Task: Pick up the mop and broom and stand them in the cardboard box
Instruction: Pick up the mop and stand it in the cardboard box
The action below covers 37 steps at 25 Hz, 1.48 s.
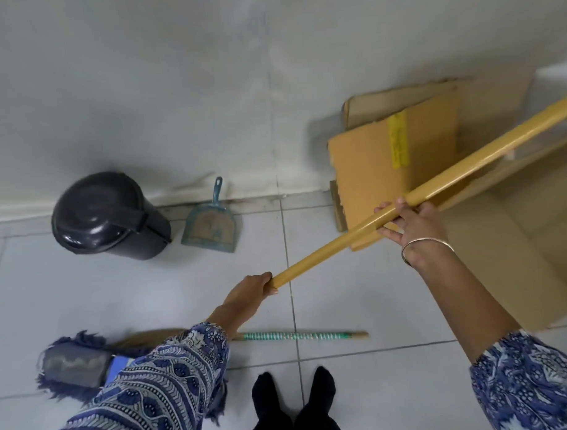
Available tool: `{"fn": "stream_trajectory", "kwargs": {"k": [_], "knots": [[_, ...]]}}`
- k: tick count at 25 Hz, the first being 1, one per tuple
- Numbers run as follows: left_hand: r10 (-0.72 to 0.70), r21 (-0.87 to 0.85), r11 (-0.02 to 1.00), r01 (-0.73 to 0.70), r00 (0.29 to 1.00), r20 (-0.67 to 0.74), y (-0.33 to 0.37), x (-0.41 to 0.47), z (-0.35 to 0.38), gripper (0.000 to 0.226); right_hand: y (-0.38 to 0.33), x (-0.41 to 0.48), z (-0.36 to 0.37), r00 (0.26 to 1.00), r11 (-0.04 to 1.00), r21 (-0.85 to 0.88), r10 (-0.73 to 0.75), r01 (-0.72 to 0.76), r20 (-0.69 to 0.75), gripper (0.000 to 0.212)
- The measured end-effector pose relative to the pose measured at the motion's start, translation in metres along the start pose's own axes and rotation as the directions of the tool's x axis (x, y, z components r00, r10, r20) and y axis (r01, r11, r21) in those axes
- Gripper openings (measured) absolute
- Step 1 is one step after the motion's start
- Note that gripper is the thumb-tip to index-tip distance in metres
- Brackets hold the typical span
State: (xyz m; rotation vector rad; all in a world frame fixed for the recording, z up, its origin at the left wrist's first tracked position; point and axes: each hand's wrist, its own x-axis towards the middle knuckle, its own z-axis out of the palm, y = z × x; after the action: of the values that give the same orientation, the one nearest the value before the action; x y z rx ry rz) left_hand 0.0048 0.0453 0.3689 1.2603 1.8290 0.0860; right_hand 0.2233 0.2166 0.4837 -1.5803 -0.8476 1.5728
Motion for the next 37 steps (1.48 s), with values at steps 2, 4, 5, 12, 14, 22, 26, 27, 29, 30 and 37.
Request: {"fn": "stream_trajectory", "kwargs": {"k": [2, 4, 5, 12, 14, 22, 26, 27, 29, 30, 37], "knots": [[0.068, -0.007, 0.998, -0.068, 0.997, -0.036, 0.035, -0.025, -0.031, 0.019, -0.06, -0.03, -0.002, 0.996, 0.996, -0.024, -0.088, 0.088, 0.017, 0.011], [0.126, -0.02, 0.992, -0.128, 0.989, -0.077, 0.081, -0.05, -0.062, 0.022, -0.126, -0.063, -0.009, 0.979, 0.979, -0.022, -0.203, 0.204, 0.038, 0.016], [0.153, -0.032, 0.987, -0.157, 0.983, -0.1, 0.1, -0.055, -0.071, 0.025, -0.153, -0.074, -0.013, 0.968, 0.968, -0.029, -0.246, 0.248, 0.058, 0.016], [0.324, -0.087, 0.932, -0.353, 0.915, -0.242, 0.256, -0.086, -0.095, 0.018, -0.305, -0.134, -0.081, 0.856, 0.861, -0.045, -0.495, 0.506, 0.151, 0.016], [0.347, -0.059, 0.926, -0.372, 0.904, -0.25, 0.297, -0.08, -0.086, 0.031, -0.331, -0.138, -0.107, 0.838, 0.848, -0.039, -0.513, 0.528, 0.185, 0.015], [0.401, -0.069, 0.895, -0.44, 0.863, -0.307, 0.503, -0.047, -0.014, 0.013, -0.418, -0.113, -0.249, 0.757, 0.771, -0.094, -0.583, 0.63, 0.295, 0.01], [0.357, -0.17, 0.883, -0.437, 0.862, -0.361, 0.587, -0.023, 0.016, 0.015, -0.449, -0.083, -0.302, 0.722, 0.709, -0.188, -0.604, 0.68, 0.338, 0.007], [0.342, -0.192, 0.883, -0.428, 0.868, -0.36, 0.603, -0.011, 0.022, 0.014, -0.455, -0.074, -0.311, 0.716, 0.696, -0.206, -0.602, 0.688, 0.354, 0.006], [0.318, -0.223, 0.883, -0.412, 0.877, -0.361, 0.633, 0.015, 0.033, 0.019, -0.466, -0.049, -0.33, 0.701, 0.675, -0.225, -0.604, 0.703, 0.379, 0.007], [0.304, -0.235, 0.884, -0.403, 0.88, -0.365, 0.646, 0.03, 0.038, 0.021, -0.471, -0.034, -0.339, 0.697, 0.666, -0.236, -0.605, 0.708, 0.385, 0.007], [0.189, -0.33, 0.889, -0.317, 0.911, -0.366, 0.712, 0.125, 0.061, 0.023, -0.486, 0.079, -0.376, 0.728, 0.688, -0.273, -0.547, 0.672, 0.413, 0.013]]}}
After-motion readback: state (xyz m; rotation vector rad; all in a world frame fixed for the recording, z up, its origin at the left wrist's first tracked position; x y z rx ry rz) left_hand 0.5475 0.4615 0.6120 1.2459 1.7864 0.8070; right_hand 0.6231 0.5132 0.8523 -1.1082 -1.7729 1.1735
